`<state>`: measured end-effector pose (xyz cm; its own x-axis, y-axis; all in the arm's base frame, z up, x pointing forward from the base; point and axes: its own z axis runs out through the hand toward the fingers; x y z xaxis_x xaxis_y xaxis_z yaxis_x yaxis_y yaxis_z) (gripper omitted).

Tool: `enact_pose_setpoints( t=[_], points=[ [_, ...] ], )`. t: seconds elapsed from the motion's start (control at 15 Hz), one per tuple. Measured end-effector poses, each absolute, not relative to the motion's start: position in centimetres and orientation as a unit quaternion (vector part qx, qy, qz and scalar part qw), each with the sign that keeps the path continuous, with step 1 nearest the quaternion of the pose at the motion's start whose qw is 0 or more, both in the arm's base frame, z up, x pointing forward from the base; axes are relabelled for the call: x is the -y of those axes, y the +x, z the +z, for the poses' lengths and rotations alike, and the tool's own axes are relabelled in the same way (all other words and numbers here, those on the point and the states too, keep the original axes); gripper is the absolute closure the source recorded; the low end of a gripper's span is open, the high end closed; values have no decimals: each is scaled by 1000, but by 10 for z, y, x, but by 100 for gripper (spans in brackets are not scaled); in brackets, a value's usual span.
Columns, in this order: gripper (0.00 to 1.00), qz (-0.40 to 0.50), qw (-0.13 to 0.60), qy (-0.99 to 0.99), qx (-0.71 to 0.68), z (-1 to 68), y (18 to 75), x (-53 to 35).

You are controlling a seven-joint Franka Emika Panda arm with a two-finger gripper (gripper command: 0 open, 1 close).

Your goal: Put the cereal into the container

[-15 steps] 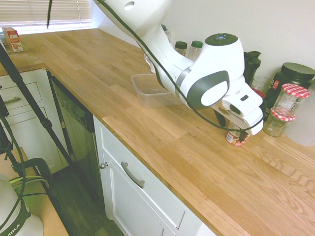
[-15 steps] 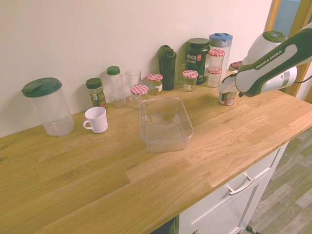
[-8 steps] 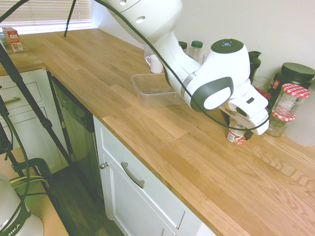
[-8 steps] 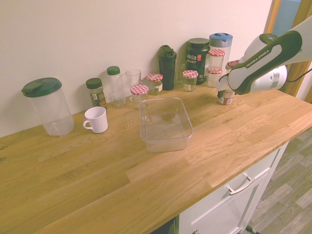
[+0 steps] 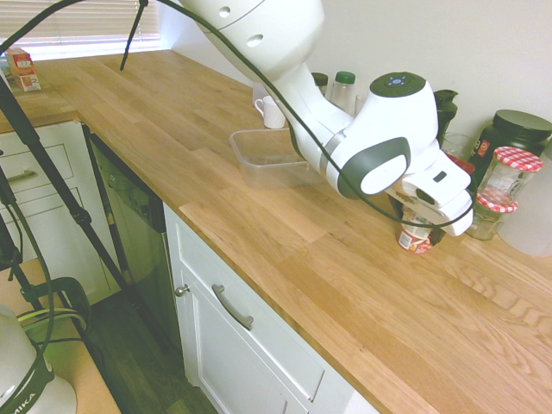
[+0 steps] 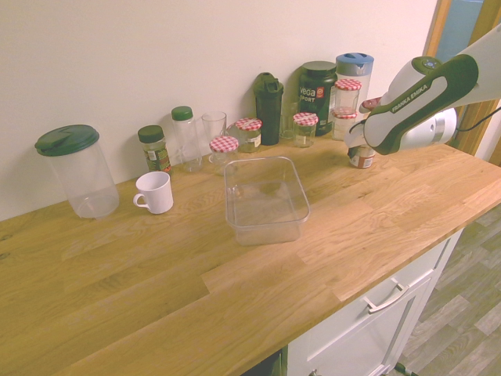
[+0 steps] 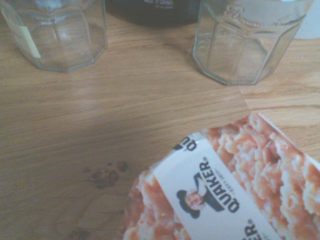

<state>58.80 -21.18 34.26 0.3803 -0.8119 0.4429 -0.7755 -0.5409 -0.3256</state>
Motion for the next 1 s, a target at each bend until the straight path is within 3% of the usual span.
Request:
enact_pose_setpoints(
  t=[0.4,1.0],
  points=[
    [100,-298,39,-833,-464,353,585,198],
    [100,-342,48,-854,-388,417,532,101]
  ],
)
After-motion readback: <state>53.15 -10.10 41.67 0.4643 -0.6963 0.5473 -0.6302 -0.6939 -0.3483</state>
